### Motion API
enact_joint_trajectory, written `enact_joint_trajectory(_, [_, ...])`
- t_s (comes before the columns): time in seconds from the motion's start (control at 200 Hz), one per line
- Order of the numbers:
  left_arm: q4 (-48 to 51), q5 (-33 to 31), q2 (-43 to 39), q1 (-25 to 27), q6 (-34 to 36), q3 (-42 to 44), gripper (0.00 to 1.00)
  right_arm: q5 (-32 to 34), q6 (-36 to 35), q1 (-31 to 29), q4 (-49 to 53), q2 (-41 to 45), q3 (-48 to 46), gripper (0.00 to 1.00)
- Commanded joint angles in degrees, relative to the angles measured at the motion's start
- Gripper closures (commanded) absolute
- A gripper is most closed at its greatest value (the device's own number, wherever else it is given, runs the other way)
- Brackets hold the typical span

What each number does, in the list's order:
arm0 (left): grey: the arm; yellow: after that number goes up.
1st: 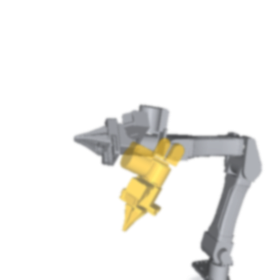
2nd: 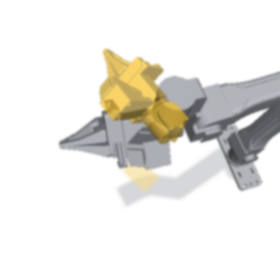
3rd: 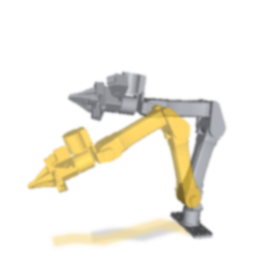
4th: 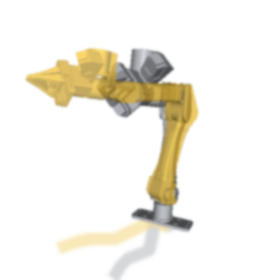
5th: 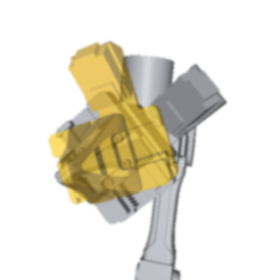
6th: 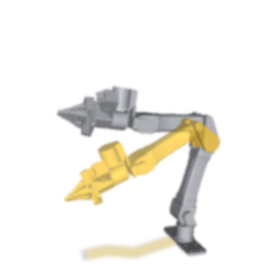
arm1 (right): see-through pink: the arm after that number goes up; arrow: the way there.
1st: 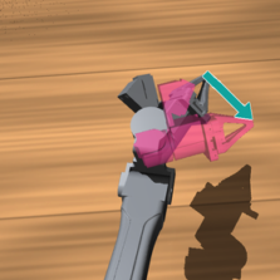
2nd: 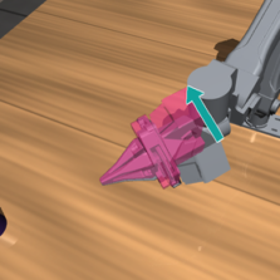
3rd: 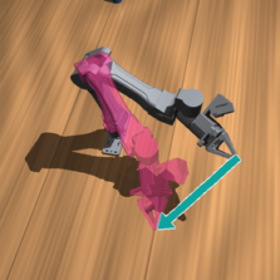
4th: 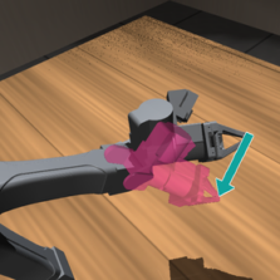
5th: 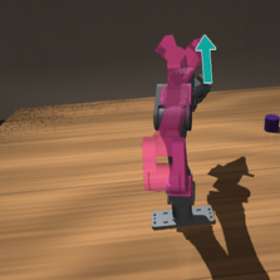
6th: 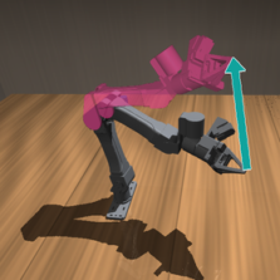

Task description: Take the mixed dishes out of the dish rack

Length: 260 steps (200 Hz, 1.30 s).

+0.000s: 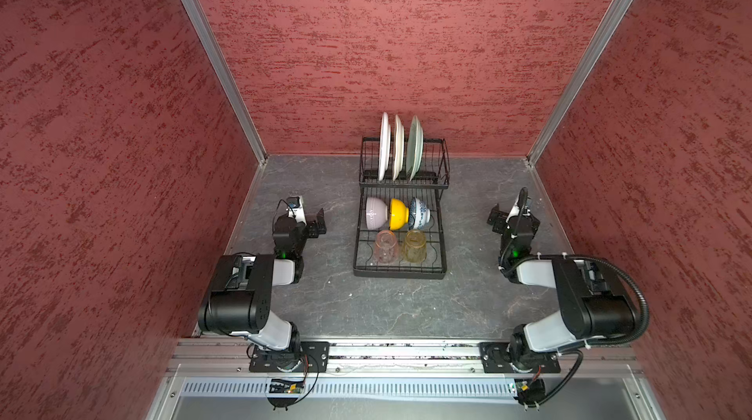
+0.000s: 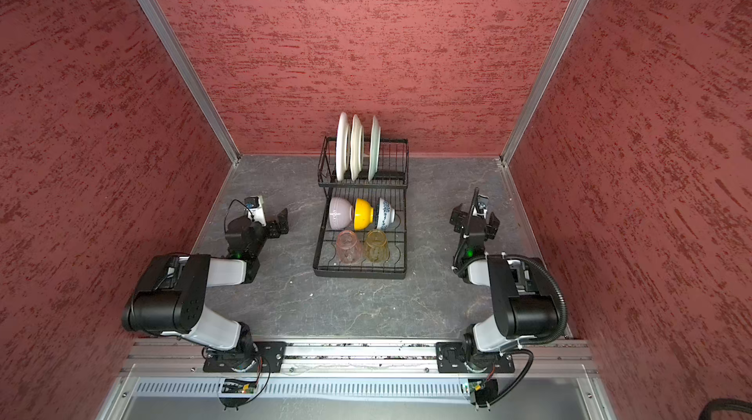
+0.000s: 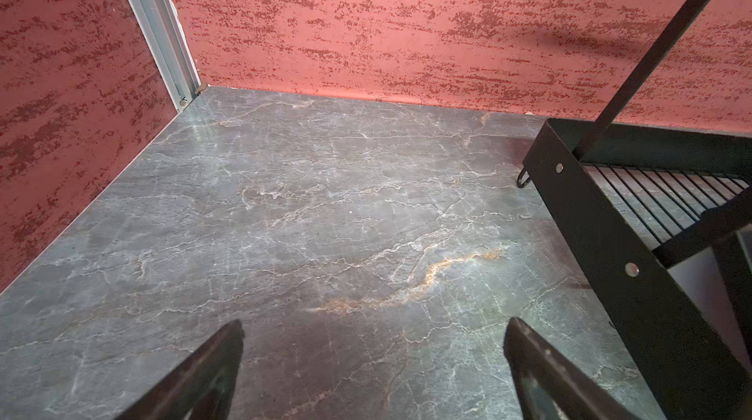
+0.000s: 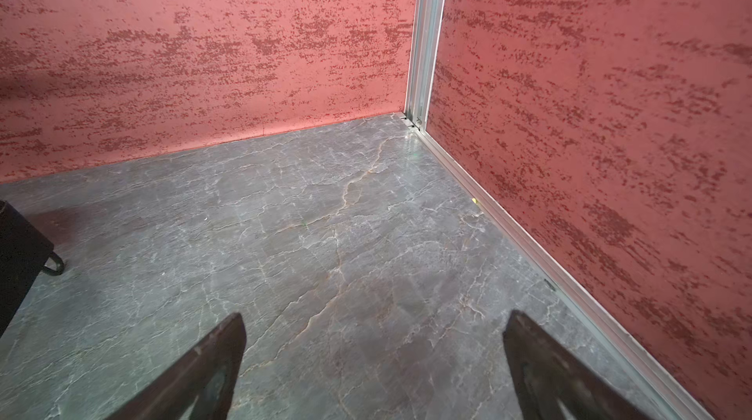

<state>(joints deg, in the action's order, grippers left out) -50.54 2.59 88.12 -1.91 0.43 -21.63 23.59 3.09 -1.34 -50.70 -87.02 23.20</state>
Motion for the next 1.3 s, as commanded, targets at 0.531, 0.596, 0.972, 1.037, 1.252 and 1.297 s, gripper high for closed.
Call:
enact_joint_trajectory(0.531, [-0.3,-0.5,-0.1,0.1,-0.2,-0.3,0.00,1.1,0.3,-0.1,-0.5,-0.3,1.1,0.01])
enact_joint_trajectory(0.596, [-0.3,-0.5,-0.1,0.1,-0.2,-0.3,0.00,1.0,0.5,-0.1,-0.5,-0.4,1.2,0.01])
enact_joint_trajectory(0.972, [-0.1,-0.2,-0.1,0.0,-0.2,-0.4,0.00,0.6,0.4,-0.1,3.2,-1.1,3.5,0.01])
enact_joint_trajectory(1.037, [-0.1,-0.2,-0.1,-0.1,-0.2,-0.4,0.01,-1.6,0.5,0.3,14.2,-4.6,11.3,0.01])
enact_joint_trajectory(1.252, [-0.1,-0.2,-0.2,0.0,-0.1,-0.4,0.00,-7.9,-2.9,-0.2,26.4,-11.8,21.6,0.37])
enact_joint_trajectory(1.297, [-0.1,-0.3,-0.2,0.0,-0.1,-0.4,0.00,-8.3,-2.9,0.0,20.3,-6.6,16.1,0.11])
